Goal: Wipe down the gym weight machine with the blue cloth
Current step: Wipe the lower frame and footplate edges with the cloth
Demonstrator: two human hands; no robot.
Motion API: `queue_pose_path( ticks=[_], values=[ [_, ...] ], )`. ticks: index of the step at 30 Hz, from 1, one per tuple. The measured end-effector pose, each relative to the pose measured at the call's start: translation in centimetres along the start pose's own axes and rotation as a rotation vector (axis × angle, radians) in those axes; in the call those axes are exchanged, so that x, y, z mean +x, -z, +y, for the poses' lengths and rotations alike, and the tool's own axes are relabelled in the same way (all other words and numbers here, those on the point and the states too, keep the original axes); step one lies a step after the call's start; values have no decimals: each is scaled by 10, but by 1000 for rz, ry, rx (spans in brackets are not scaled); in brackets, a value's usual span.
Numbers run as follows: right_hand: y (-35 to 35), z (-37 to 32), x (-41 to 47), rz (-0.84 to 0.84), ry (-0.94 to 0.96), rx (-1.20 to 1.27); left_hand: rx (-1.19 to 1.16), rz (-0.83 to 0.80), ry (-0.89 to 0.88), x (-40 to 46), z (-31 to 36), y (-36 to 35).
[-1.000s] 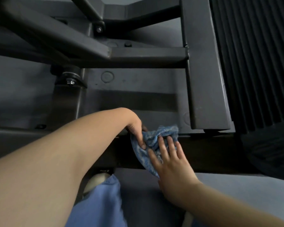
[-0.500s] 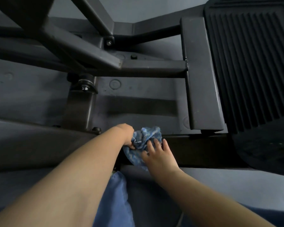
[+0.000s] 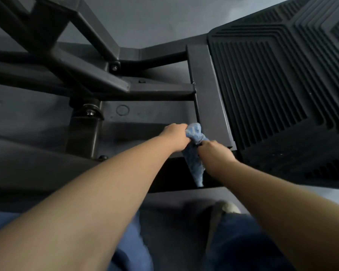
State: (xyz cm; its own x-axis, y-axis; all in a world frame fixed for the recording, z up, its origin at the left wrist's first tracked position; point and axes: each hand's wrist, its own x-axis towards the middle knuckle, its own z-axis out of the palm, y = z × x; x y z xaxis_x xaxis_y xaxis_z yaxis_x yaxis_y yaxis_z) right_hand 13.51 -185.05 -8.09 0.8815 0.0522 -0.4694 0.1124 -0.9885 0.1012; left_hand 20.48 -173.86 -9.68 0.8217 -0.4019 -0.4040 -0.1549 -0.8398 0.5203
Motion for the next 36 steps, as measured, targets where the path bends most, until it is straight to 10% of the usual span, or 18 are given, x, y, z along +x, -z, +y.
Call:
queue_pose_path(
  ticks=[9, 15, 21, 36],
  values=[
    [27, 77, 8, 86, -219, 209, -205, 88, -49, 13, 45, -36],
    [-28, 47, 14, 237, -226, 735, 191, 227, -247, 2, 54, -69],
    [-29, 58, 51, 209, -199, 714, 296, -71, -169, 36, 52, -54],
    [41, 107, 187, 264, -50, 629, 417, 62, -85, 169, 48, 15]
  ],
)
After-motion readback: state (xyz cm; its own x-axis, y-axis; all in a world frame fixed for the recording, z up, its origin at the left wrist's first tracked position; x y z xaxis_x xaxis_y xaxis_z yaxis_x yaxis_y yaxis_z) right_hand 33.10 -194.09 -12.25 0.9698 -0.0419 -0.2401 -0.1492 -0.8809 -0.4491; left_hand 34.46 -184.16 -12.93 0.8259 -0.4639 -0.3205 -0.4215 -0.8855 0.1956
